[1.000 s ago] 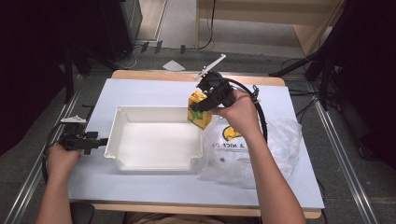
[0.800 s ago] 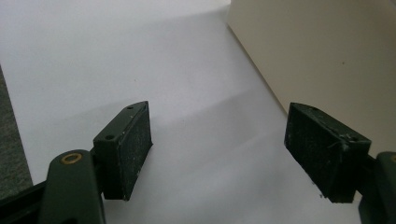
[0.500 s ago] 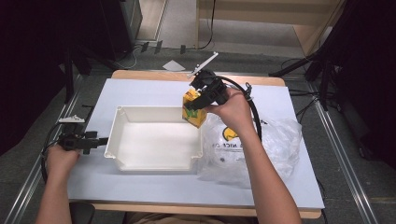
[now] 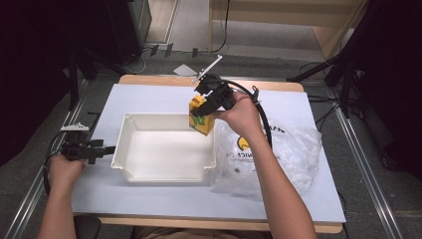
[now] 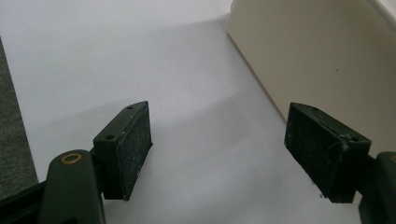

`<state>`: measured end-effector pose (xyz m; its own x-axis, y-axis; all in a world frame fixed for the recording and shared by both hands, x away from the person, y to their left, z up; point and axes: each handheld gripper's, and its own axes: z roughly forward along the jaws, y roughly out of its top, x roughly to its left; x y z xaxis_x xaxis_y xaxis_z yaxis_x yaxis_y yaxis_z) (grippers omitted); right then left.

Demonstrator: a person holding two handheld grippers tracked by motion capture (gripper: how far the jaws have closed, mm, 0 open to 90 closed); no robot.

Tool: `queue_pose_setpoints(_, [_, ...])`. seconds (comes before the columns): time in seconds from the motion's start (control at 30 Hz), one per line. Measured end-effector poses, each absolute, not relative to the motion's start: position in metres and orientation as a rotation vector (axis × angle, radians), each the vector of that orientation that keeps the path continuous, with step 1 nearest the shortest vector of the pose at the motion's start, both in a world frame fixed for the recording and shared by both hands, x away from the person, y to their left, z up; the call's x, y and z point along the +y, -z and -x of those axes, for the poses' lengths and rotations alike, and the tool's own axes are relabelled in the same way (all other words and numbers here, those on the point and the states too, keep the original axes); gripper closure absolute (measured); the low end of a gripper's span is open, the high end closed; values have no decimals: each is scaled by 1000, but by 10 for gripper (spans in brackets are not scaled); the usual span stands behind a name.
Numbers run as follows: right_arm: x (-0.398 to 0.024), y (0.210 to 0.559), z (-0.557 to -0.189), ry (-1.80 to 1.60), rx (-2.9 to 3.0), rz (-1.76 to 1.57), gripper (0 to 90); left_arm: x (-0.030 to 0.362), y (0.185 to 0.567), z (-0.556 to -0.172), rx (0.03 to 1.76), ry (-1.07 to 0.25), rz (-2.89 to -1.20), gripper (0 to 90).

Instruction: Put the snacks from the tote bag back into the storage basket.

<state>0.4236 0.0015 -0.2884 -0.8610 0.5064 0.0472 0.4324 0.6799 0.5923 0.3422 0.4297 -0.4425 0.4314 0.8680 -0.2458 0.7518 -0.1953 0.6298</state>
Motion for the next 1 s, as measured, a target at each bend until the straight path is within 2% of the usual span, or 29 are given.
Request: queue_pose_setpoints(1.0, [32, 323, -434, -867, 2833, -766, 534, 431, 442, -342, 1357, -210, -1981, 242])
